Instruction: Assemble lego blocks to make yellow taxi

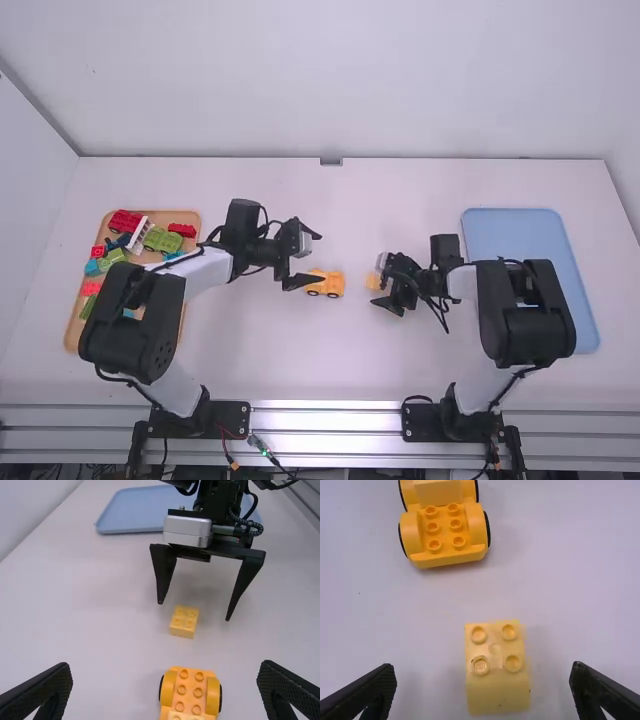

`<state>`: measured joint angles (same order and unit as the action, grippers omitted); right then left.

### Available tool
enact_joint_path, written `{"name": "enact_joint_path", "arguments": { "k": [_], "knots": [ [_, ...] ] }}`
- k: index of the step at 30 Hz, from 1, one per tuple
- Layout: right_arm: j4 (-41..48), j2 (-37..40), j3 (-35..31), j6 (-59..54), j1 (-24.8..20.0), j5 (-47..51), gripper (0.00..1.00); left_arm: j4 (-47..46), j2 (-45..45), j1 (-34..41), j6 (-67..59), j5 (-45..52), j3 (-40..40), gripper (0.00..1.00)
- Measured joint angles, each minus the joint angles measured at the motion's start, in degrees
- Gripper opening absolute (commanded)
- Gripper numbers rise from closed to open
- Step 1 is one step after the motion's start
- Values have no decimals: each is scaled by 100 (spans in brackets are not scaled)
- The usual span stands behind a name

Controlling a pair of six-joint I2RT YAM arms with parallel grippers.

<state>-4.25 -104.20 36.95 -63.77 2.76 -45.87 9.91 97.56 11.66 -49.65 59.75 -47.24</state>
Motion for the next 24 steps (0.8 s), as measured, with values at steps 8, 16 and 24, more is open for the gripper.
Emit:
{"name": "enact_joint_path", "arguments": {
  "k": [8,16,24],
  "knots": [
    [22,-428,225,22,0,-48,88,-2,0,15,59,0,0,99],
    [2,-529,356,31,0,-166,54,-20,0,13,59,0,2,99],
    [7,-529,354,37,0,-116,54,-22,0,13,59,-2,0,99]
  ]
}}
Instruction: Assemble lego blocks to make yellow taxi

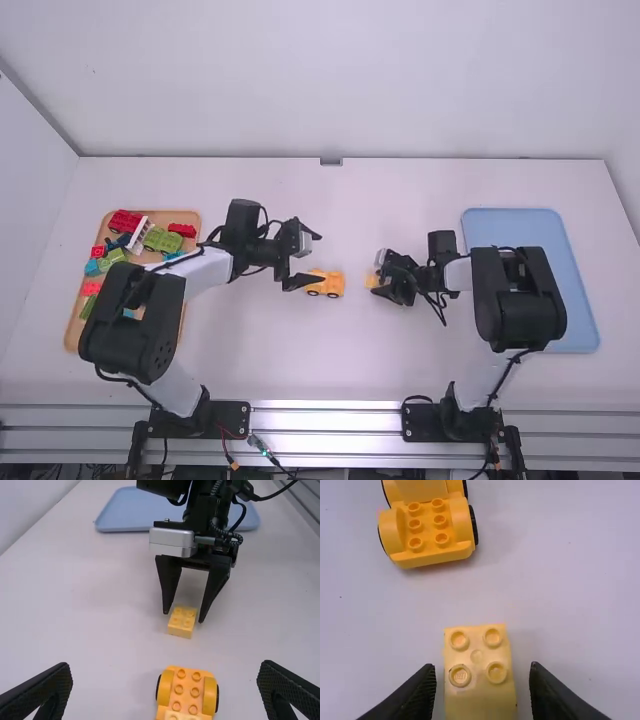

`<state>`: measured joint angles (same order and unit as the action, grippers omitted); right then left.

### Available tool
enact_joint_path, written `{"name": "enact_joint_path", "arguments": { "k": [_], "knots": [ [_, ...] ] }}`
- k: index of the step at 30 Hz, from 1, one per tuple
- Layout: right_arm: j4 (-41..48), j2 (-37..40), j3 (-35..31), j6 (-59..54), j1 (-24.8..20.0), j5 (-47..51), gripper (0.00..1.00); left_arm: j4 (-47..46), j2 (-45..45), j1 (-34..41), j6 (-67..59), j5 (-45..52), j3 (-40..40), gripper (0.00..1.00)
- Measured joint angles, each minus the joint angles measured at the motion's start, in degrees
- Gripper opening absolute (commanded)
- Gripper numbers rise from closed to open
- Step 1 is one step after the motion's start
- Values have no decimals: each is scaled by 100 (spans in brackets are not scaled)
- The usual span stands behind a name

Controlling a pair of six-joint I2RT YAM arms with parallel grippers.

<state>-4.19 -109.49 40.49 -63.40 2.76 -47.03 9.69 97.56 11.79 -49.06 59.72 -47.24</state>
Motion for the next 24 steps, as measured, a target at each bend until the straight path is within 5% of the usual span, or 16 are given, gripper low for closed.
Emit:
{"name": "enact_joint_path", "arguments": {
  "k": [13,24],
  "knots": [
    [-31,0,-2,2,0,138,30,-177,0,0,-2,-2,2,99],
    [127,136,-9,157,0,-284,33,-704,103,2,-713,-72,98,99]
  ]
}}
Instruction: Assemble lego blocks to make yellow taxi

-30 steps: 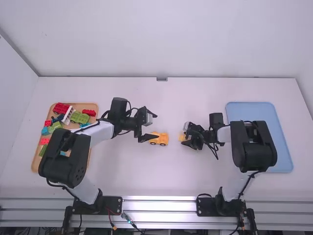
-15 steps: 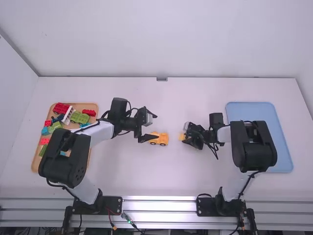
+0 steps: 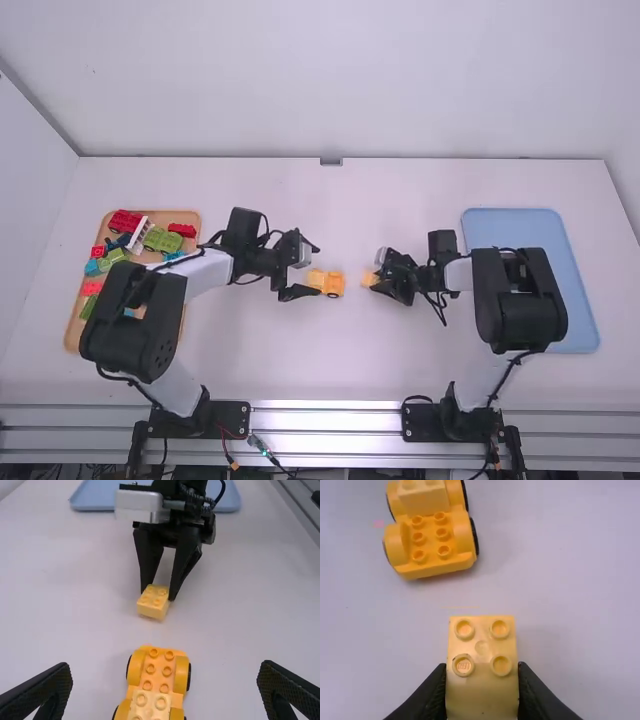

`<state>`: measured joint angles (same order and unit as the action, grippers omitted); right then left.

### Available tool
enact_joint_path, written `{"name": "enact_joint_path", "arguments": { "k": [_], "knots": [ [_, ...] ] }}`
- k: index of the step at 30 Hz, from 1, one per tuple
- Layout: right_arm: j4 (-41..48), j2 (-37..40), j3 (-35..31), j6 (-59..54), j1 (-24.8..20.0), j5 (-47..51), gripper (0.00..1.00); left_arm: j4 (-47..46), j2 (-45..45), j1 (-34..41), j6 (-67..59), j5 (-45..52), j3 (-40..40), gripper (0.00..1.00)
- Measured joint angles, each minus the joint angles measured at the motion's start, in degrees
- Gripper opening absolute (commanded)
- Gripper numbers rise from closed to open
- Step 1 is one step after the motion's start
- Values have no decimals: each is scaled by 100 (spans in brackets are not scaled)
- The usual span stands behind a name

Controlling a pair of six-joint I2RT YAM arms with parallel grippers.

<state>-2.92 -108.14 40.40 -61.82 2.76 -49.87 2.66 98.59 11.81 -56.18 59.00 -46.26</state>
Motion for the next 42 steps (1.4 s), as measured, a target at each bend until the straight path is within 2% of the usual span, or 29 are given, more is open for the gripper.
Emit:
{"name": "enact_joint_path", "arguments": {
  "k": [5,8,19,27,28,30,33,40,42],
  "knots": [
    [195,505,-20,20,61,-201,33,380,599,0,-153,22,0,99],
    [282,789,-20,13,271,-286,33,743,1102,17,-313,70,15,99],
    [-365,809,-20,468,1095,-166,33,1386,1644,251,-389,-271,15,99],
    [-922,621,-20,778,1401,-111,34,1449,1952,254,-356,-466,-92,100],
    [-922,555,-20,817,1399,-109,35,1436,2020,254,-321,-398,-140,96],
    [-909,476,-20,876,1370,-96,36,1427,2028,260,-282,-422,-199,81],
    [-914,466,-20,909,1355,-92,35,1462,2028,262,-275,-437,-234,69],
    [-927,466,-20,986,1401,44,33,1456,2028,273,-229,-485,-238,61],
    [-935,466,-20,1016,1401,79,27,1460,2031,313,-227,-490,-238,62]
  ]
}}
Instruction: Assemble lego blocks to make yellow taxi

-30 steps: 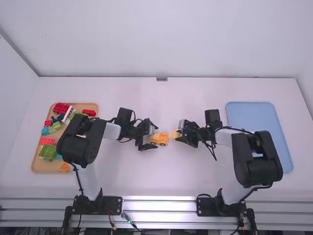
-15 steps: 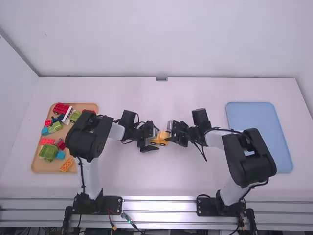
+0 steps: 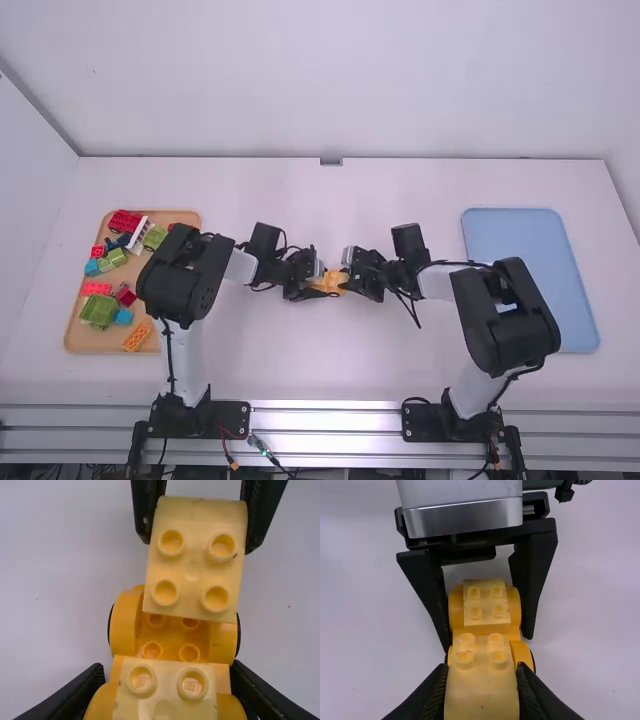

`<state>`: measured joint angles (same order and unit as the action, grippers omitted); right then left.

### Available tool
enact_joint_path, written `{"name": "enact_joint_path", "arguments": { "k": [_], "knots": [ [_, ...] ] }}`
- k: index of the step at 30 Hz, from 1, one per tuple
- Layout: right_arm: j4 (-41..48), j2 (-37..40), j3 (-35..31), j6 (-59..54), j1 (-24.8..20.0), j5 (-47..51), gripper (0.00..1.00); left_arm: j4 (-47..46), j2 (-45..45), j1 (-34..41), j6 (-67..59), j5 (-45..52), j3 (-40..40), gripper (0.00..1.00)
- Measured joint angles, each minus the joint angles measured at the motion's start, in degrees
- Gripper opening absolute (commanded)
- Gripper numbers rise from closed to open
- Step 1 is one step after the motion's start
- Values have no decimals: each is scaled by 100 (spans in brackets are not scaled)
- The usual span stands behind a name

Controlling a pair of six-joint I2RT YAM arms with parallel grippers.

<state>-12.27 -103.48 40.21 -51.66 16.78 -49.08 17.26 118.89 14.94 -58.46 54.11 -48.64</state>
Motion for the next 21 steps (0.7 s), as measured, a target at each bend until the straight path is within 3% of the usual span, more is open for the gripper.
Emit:
{"name": "enact_joint_path", "arguments": {
  "k": [21],
  "knots": [
    [-264,-299,0,31,0,-136,24,-79,-2,87,4,61,0,56]
  ]
}}
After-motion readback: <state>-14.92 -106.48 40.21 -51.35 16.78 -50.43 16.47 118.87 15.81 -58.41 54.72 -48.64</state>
